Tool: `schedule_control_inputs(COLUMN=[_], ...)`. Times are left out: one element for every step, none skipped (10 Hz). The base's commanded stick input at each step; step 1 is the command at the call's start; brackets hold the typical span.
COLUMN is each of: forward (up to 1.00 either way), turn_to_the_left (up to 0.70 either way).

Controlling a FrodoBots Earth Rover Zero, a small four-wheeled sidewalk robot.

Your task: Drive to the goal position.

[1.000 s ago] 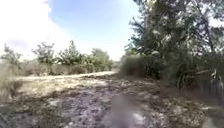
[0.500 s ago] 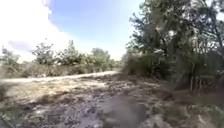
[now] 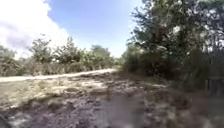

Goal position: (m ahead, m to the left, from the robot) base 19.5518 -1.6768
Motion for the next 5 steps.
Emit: schedule_control_inputs(forward=[0.7,0.7,0.7,0.7,0.7], turn_to_the_left=[0.0,0.0,0.0,0.0,0.0])
